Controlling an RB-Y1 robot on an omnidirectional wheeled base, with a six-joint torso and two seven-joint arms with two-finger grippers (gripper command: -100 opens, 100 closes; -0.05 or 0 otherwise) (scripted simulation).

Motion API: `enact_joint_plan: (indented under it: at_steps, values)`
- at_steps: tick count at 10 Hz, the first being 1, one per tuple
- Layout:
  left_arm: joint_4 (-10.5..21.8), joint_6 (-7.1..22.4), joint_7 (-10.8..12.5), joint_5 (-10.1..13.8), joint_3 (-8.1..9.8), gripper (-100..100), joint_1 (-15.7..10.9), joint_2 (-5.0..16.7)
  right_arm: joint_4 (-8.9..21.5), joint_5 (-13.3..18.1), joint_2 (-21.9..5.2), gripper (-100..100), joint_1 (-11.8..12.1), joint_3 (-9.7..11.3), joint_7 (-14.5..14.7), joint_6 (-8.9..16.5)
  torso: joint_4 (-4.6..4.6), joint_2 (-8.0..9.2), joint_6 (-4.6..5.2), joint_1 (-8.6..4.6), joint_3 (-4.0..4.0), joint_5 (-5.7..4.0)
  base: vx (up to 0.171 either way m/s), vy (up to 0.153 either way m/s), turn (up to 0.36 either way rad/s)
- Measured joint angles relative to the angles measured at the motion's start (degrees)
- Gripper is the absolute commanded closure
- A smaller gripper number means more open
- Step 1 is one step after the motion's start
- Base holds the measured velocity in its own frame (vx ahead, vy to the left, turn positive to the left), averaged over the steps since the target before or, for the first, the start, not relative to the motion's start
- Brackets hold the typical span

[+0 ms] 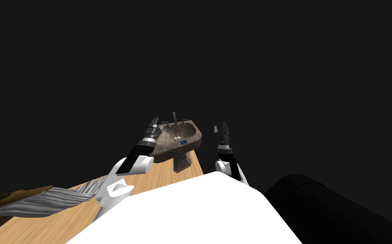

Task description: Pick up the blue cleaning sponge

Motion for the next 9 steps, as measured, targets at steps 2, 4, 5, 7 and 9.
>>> enact_joint_plan:
  at_steps: [2, 4, 5, 7, 9]
  values:
    - [1.02, 3.07, 1.50, 0.59, -0.33, -100, -2.39, 0.51, 0.00, 0.00, 0.00, 0, 0.00, 0.00, 0.00, 0.00, 0.00, 0.01, 0.00, -0.01, 0.01, 0.00, -0.010, 0.007, 0.002]
    - [1.91, 6.39, 2.27, 0.79, -0.72, -100, -4.43, 0.46, 0.00, 0.00, 0.00, 0, 0.00, 0.00, 0.00, 0.00, 0.00, 0.00, 0.01, -0.02, 0.00, 0.00, -0.012, 0.009, 0.013]
    - [2.12, 7.93, 2.84, 1.05, -0.84, -100, -5.01, 0.70, 0.00, 0.00, 0.00, 0, 0.00, 0.00, 0.00, 0.00, 0.00, 0.01, 0.00, -0.01, 0.00, 0.00, 0.000, 0.000, 0.000]
    - [2.48, 10.72, 3.83, 1.57, -1.10, -100, -6.33, 1.06, 0.00, 0.00, 0.00, 0, 0.00, 0.00, 0.00, 0.00, 0.00, 0.00, 0.00, -0.02, 0.00, 0.00, -0.010, 0.006, 0.017]
    - [3.26, 13.68, 4.55, 1.71, -1.33, -100, -7.82, 0.97, 0.00, 0.00, 0.00, 0, 0.00, 0.00, 0.00, 0.00, 0.00, 0.00, 0.00, -0.03, 0.00, 0.00, -0.009, 0.005, 0.012]
